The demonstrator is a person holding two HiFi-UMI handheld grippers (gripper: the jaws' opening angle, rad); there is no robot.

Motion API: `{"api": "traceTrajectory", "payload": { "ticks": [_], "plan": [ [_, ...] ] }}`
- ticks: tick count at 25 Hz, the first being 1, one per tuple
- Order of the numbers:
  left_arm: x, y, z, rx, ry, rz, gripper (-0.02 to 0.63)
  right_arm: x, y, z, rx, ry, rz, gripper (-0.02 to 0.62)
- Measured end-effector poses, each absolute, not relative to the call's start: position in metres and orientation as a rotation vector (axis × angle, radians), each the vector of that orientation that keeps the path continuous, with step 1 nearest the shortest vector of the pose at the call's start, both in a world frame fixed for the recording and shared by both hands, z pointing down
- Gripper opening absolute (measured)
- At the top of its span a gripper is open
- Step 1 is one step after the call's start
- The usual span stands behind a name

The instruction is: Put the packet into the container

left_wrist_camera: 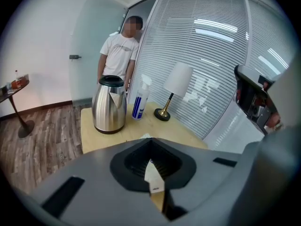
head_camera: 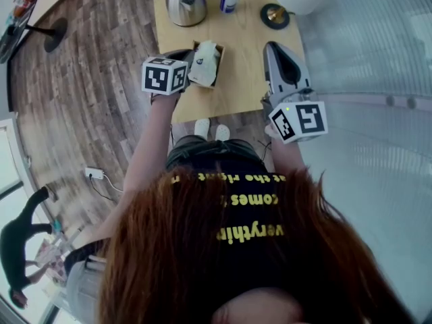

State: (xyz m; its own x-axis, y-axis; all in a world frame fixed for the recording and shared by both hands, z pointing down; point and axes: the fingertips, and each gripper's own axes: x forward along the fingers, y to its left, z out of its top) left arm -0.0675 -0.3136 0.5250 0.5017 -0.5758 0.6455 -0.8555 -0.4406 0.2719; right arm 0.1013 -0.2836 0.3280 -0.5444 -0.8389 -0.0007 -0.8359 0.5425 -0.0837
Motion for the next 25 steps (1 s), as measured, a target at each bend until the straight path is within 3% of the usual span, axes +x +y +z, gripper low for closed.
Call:
{"api": "traceTrajectory", "payload": {
  "ticks": [25],
  "plan": [
    [-0.077, -0.292, 0.372, 2.583, -1.555, 0.163, -0.002, 0.089, -0.280, 0.333, -1.470, 2.737, -0.076, 0.017]
  ]
}}
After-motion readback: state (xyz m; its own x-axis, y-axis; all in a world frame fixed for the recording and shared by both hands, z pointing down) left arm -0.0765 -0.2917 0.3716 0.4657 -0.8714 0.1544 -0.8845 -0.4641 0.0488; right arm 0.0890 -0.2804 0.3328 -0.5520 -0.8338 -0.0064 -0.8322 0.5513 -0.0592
